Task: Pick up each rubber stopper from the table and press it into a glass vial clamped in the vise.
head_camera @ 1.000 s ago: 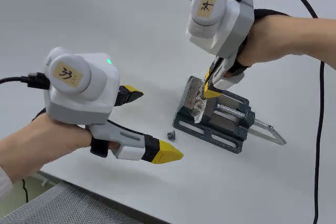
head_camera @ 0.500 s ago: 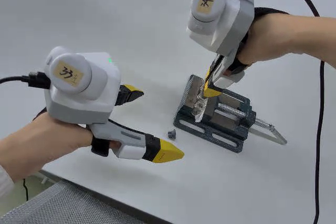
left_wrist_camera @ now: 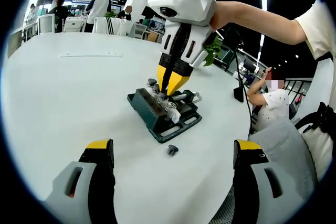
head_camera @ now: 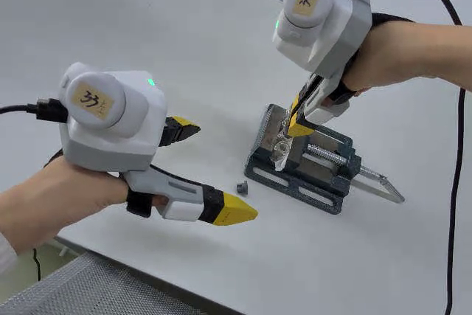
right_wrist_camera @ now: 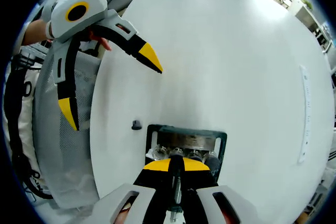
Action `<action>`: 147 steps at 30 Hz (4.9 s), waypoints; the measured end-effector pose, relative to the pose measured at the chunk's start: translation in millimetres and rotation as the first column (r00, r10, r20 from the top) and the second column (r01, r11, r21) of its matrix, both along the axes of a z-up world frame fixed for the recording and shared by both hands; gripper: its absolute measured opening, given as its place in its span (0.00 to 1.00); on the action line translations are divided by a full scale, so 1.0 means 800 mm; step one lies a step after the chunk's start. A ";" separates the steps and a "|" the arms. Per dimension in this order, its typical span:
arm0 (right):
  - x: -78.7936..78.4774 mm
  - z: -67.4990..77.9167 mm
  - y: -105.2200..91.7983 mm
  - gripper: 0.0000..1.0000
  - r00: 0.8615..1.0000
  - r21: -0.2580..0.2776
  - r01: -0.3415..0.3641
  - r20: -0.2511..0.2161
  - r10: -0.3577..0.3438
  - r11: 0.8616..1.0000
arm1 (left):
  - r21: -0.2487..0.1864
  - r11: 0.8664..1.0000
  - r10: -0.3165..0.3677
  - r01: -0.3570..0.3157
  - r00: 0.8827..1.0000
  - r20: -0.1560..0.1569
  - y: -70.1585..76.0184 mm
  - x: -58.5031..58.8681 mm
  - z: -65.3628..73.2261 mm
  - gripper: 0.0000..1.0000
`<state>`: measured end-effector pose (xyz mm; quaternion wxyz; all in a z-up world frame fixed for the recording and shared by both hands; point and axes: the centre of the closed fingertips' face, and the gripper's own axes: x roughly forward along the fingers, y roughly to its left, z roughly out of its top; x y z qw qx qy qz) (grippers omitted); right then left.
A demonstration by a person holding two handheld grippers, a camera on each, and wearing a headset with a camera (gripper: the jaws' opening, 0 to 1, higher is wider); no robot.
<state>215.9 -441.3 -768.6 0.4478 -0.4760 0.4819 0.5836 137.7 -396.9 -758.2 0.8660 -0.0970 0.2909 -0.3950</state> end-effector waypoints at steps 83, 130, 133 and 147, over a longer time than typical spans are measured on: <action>-0.002 0.001 0.005 0.00 1.000 0.070 -0.027 -0.010 0.027 0.997 | 0.011 1.000 -0.016 0.016 1.000 -0.010 -0.003 0.005 -0.002 0.94; 0.001 0.008 0.000 0.02 0.999 0.184 -0.024 0.050 0.015 0.983 | 0.026 1.000 -0.018 0.018 1.000 0.003 -0.001 0.009 0.006 0.93; -0.001 0.009 -0.003 0.05 0.999 0.186 -0.015 0.047 0.007 0.983 | 0.026 0.999 -0.019 0.019 1.000 0.003 -0.002 0.009 0.006 0.93; -0.014 0.014 -0.007 0.30 0.998 0.255 0.053 0.028 -0.062 0.966 | 0.030 0.999 -0.028 0.028 1.000 0.010 -0.004 0.011 0.010 0.93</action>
